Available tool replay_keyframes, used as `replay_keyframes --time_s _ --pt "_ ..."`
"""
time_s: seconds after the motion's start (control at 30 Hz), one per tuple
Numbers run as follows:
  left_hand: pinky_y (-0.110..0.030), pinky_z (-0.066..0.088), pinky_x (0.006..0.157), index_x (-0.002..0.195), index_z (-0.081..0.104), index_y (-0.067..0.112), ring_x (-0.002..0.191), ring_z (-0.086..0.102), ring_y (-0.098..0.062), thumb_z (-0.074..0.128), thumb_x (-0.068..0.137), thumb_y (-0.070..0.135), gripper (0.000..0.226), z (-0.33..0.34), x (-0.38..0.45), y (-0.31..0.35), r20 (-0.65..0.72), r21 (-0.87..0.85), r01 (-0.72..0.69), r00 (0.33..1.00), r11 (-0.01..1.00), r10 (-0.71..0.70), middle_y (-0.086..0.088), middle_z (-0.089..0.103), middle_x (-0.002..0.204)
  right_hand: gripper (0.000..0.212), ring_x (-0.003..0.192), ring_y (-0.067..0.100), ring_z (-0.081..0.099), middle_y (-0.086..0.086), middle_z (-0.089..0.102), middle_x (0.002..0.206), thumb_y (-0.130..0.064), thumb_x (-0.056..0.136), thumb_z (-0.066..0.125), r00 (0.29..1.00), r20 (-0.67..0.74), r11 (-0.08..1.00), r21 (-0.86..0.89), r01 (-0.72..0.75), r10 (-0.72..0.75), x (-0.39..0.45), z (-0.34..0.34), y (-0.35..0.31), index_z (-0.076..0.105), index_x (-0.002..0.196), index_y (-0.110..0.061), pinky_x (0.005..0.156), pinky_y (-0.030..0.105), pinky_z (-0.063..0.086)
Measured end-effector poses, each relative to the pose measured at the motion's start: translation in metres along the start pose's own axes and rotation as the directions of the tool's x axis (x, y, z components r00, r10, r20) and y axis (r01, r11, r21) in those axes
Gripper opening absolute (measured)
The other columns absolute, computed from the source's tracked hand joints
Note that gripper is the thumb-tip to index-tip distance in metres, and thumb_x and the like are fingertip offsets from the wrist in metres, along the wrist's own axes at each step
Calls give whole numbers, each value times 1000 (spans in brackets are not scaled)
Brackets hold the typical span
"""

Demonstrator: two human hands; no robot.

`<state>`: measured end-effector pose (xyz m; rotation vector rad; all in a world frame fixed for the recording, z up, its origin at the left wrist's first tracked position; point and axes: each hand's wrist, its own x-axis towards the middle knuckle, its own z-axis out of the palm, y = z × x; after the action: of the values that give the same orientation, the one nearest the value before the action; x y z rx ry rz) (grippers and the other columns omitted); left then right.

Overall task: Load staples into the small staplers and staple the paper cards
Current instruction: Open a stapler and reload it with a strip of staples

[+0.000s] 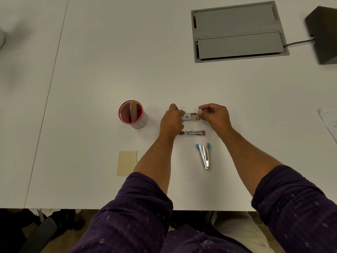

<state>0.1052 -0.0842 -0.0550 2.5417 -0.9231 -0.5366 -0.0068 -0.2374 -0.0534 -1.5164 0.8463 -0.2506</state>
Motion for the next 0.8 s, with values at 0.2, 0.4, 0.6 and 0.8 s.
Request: replay_keyframes --time_s 0.2,0.4,0.6,0.8 --pt "-38 56 79 124 68 8 91 61 -25 71 82 -1 43 0 0 0 5 -2 2 1000 1000 -2 -6 51 114 20 89 27 77 24 76 99 0 95 66 999 19 996 76 -44 43 -1 -1 4 71 115 4 83 30 62" --pt "-33 55 76 125 68 9 89 60 -24 72 83 1 42 -1 0 0 2 12 -7 1000 1000 7 -6 52 113 22 91 27 77 16 78 93 2 94 64 996 21 993 83 -86 85 -1 -4 7 76 111 -5 89 36 61" --pt "-34 55 77 125 68 10 90 60 -24 70 84 0 43 -2 0 0 2 10 -5 1000 1000 5 -6 51 114 19 88 24 77 13 79 89 -1 89 68 989 0 987 52 -150 150 -2 -6 11 77 104 -5 92 41 61" --pt "-34 55 76 124 69 10 89 61 -25 70 83 0 42 -3 -1 1 0 21 -18 1000 1000 18 -7 52 114 17 78 27 76 15 77 84 -14 85 81 994 -3 989 -98 -107 107 -11 -2 12 78 100 -5 85 39 63"
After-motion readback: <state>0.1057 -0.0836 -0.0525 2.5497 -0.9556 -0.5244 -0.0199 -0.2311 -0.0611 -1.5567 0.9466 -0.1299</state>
